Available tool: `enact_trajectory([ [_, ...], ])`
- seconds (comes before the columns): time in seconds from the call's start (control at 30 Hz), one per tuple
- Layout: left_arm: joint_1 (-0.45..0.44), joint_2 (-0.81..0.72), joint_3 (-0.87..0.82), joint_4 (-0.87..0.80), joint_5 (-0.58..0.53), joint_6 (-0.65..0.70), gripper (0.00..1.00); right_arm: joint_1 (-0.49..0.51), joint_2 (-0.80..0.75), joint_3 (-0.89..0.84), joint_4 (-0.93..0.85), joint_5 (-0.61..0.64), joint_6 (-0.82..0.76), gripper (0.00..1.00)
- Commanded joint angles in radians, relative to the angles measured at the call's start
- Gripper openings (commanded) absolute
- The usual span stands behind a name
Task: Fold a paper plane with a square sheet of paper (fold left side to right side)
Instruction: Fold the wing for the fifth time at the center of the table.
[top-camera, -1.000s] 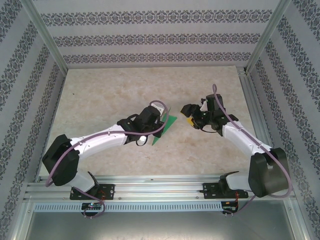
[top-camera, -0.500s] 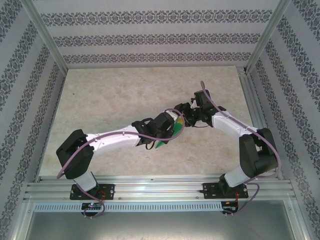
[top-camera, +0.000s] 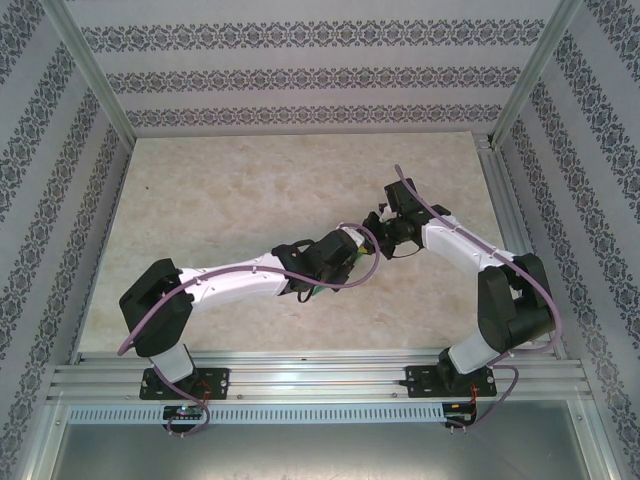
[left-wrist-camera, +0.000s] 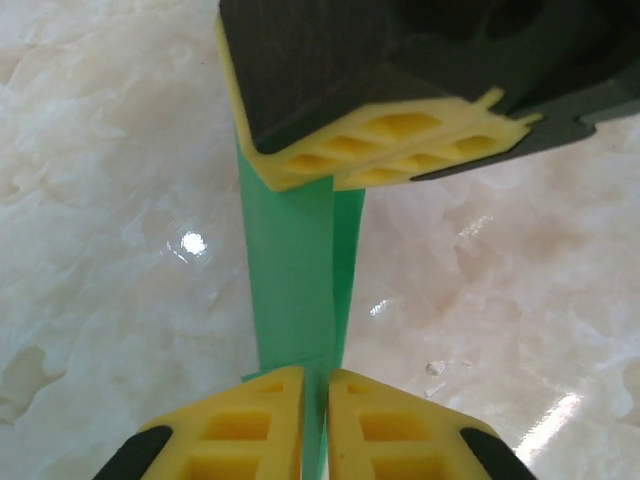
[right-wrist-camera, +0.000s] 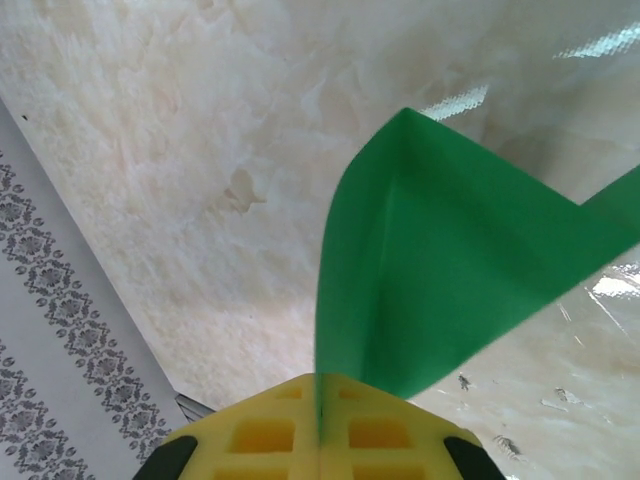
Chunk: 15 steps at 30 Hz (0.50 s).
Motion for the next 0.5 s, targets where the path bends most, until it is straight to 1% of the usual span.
enact_trajectory([
  [0.0, -0.013, -0.035, -0.003, 0.0, 0.016, 0.039, 0.35, 0.009, -0.011, 0.036, -0.062, 0.004, -0.037, 0.0],
  [0.03, -0.013, -0.041, -0.011, 0.005, 0.028, 0.046, 0.4, 0.009, -0.01, 0.037, -0.065, 0.005, -0.037, 0.0],
  [0.1, -0.013, -0.037, -0.015, 0.002, 0.041, 0.055, 0.48, 0.009, -0.008, 0.033, -0.062, 0.002, -0.039, 0.0],
  [0.2, -0.013, -0.01, -0.002, -0.013, 0.023, 0.05, 0.52, 0.011, -0.01, 0.026, -0.057, -0.005, -0.036, 0.0],
  [0.37, -0.013, 0.043, 0.026, -0.01, 0.02, 0.047, 0.53, 0.011, -0.023, 0.009, -0.04, -0.011, -0.026, 0.0],
  [0.47, -0.013, 0.07, 0.038, -0.002, 0.044, 0.045, 0.49, 0.01, -0.027, -0.005, -0.019, -0.022, -0.014, 0.0],
])
